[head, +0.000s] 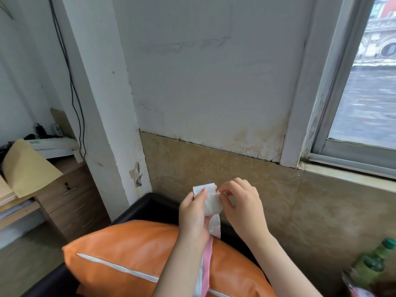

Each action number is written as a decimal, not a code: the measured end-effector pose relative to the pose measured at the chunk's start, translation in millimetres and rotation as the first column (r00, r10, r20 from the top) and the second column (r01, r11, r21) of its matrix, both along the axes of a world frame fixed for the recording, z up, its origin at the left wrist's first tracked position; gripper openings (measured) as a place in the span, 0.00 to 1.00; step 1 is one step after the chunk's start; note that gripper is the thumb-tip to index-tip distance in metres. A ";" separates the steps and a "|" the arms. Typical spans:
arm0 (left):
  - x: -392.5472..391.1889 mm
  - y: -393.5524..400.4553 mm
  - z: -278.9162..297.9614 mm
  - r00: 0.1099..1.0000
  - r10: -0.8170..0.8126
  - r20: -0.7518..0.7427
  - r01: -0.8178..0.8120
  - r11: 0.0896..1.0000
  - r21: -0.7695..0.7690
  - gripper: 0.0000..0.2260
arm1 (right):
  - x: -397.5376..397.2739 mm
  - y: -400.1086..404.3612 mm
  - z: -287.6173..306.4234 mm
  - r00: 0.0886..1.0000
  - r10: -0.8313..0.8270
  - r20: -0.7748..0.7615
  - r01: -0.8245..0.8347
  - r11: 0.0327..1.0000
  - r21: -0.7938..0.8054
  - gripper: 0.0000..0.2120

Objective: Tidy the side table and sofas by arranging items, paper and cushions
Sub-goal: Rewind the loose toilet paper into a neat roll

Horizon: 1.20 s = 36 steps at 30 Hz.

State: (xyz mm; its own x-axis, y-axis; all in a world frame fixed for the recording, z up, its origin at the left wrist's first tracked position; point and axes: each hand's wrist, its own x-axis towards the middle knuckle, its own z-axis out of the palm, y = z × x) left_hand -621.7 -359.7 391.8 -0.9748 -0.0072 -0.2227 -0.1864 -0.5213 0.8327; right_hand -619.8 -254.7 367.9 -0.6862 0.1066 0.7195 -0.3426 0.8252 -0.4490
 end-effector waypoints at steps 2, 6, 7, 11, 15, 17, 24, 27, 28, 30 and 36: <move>-1.0 -0.5 -0.3 1.000 0.011 0.007 -0.011 1.000 0.001 0.08 | -0.1 2.9 2.4 0.998 -0.007 -0.064 0.011 0.998 0.060 0.11; -0.5 -4.4 4.4 0.999 -0.007 0.035 0.003 0.993 0.117 0.11 | 6.0 1.8 2.0 0.989 0.144 -0.027 -0.134 0.965 0.225 0.24; -0.8 -5.9 5.9 0.998 -0.021 0.057 0.012 0.987 0.162 0.14 | 6.3 0.3 0.6 0.985 0.172 0.026 -0.173 0.953 0.249 0.25; -0.6 -13.8 9.8 0.989 -0.074 0.126 0.032 0.952 0.306 0.16 | 2.6 -3.6 -3.1 0.970 0.216 0.111 -0.233 0.958 0.169 0.19; -7.5 -20.8 6.2 0.987 -0.077 0.138 0.034 0.957 0.287 0.15 | 1.8 -6.1 7.9 0.944 0.296 0.143 -0.291 0.955 -0.054 0.12; -9.4 -22.9 6.6 0.990 -0.098 0.104 0.067 0.961 0.267 0.17 | -0.7 -7.7 13.7 0.923 0.324 0.209 -0.299 0.943 -0.143 0.11; -13.3 -25.6 6.5 0.993 -0.033 -0.112 0.045 0.993 0.111 0.13 | -13.6 -27.0 32.5 0.949 0.184 0.257 -0.149 0.978 -0.149 0.10; -13.0 -26.6 10.6 0.996 0.027 -0.087 -0.015 0.991 0.130 0.11 | -14.3 -28.6 27.6 0.981 0.168 0.096 -0.165 0.986 -0.036 0.15; -12.6 -27.1 11.9 0.997 0.034 -0.071 -0.023 0.989 0.147 0.11 | -13.8 -27.9 24.1 0.976 0.203 0.082 -0.205 0.979 0.016 0.16; -12.2 -28.4 13.6 0.999 0.030 -0.027 -0.025 0.984 0.175 0.12 | -10.6 -27.8 19.1 0.957 0.270 0.105 -0.282 0.951 0.126 0.19; -4.5 -36.1 16.6 0.995 -0.092 0.048 0.070 0.939 0.337 0.13 | -7.3 -23.1 16.3 0.951 0.295 0.089 -0.300 0.953 0.052 0.13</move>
State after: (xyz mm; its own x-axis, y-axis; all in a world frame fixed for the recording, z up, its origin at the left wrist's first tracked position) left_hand -626.2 -395.7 408.4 -0.9531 0.1567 -0.2590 -0.2857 -0.7487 0.5982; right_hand -627.2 -277.8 384.2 -0.7351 -0.1556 0.6599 -0.5421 0.7194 -0.4342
